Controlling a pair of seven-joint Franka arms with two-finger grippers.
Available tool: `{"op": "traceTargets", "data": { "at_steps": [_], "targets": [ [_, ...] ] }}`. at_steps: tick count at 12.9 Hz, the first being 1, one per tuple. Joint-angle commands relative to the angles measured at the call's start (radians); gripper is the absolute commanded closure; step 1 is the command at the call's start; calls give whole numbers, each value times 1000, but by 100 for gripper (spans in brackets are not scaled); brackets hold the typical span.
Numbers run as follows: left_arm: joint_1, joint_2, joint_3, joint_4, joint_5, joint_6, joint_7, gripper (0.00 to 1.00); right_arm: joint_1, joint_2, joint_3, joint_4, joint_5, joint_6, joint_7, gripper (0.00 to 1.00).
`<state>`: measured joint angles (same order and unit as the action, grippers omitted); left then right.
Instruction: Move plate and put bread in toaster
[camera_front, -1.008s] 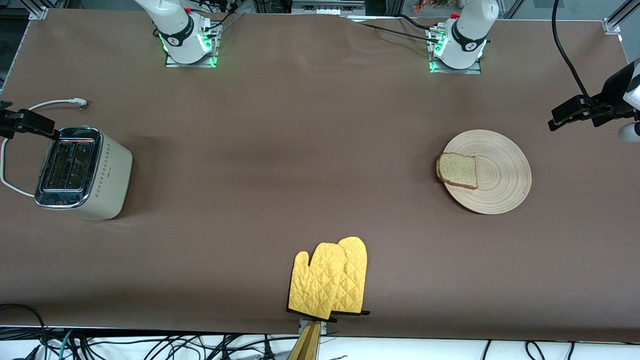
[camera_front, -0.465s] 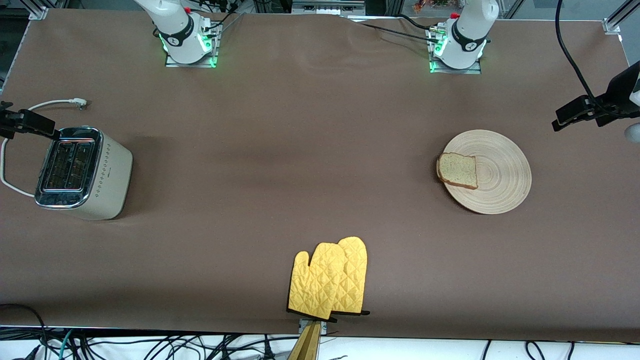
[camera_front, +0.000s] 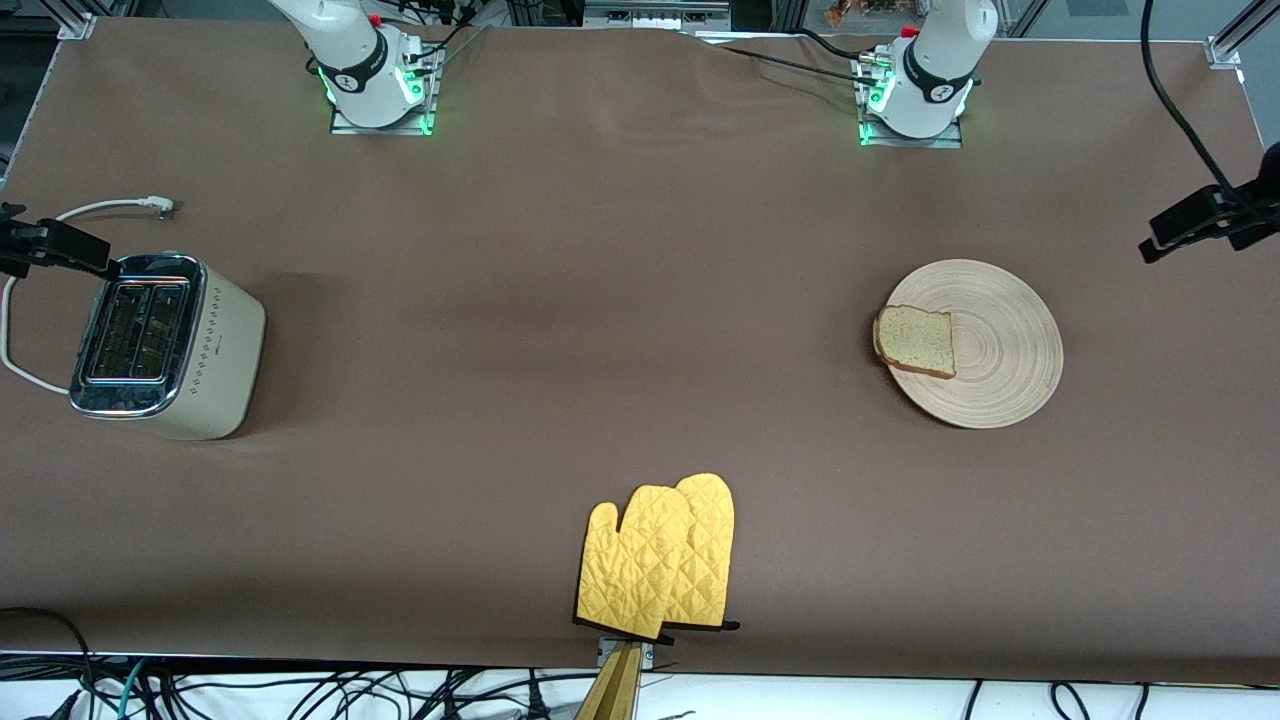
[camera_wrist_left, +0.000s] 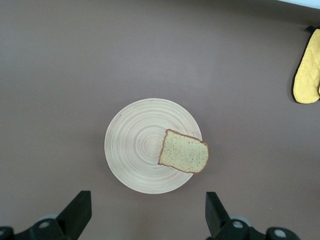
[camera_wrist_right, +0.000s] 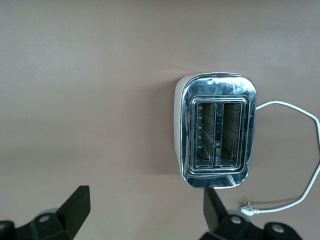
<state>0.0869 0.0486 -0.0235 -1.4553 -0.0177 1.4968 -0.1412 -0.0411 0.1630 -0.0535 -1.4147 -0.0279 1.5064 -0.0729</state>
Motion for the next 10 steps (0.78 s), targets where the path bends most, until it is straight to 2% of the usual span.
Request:
{"op": "traceTargets", "data": {
  "at_steps": [1, 10],
  "targets": [
    [-6, 11, -6, 27, 13, -9, 8, 0, -8, -2, 3, 3, 17, 0, 13, 0],
    [-13, 45, -13, 15, 13, -18, 15, 0, -9, -2, 1, 3, 40, 2, 8, 0]
  ]
}}
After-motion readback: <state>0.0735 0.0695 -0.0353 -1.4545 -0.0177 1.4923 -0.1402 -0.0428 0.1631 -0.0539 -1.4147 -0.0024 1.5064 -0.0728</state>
